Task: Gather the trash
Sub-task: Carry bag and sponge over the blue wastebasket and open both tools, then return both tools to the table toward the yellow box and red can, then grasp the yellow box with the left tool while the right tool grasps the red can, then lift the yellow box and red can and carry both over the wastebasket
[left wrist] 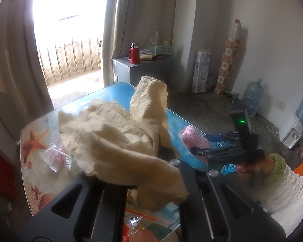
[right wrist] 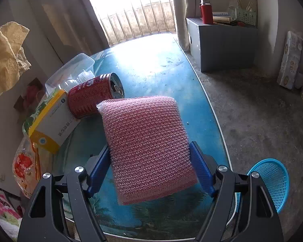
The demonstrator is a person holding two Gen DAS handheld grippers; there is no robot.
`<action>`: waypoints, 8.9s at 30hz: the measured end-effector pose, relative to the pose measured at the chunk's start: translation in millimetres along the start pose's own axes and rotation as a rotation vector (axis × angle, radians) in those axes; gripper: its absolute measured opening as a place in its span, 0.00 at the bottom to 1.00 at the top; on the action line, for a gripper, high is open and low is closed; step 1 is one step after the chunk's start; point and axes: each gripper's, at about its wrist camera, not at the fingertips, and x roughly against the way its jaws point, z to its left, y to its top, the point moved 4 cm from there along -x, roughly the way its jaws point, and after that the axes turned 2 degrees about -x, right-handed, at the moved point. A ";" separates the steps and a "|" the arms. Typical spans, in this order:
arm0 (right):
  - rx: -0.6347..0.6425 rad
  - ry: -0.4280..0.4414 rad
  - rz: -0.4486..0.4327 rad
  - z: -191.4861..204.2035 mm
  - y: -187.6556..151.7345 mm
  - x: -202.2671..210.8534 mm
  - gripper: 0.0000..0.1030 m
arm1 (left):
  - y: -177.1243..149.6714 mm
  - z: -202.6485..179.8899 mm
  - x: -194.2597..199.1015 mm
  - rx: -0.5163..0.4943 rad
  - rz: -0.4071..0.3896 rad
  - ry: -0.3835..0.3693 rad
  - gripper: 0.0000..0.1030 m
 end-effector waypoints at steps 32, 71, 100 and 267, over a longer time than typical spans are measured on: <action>-1.262 -0.133 -0.179 -370.4 -205.2 34.2 0.74 | -61.8 -372.5 -424.7 -0.424 0.731 -0.412 0.06; -0.868 -0.442 -0.182 -257.4 -189.3 99.0 0.90 | 62.3 -158.7 -149.3 -0.206 0.187 -0.314 0.81; -0.163 -0.088 -0.171 74.1 23.2 67.4 0.94 | -65.1 115.8 -4.1 0.323 -0.064 -0.061 0.92; -0.628 0.248 -0.058 -48.3 -49.2 61.3 0.62 | -5.4 -92.6 -113.1 -0.218 0.141 -0.026 0.28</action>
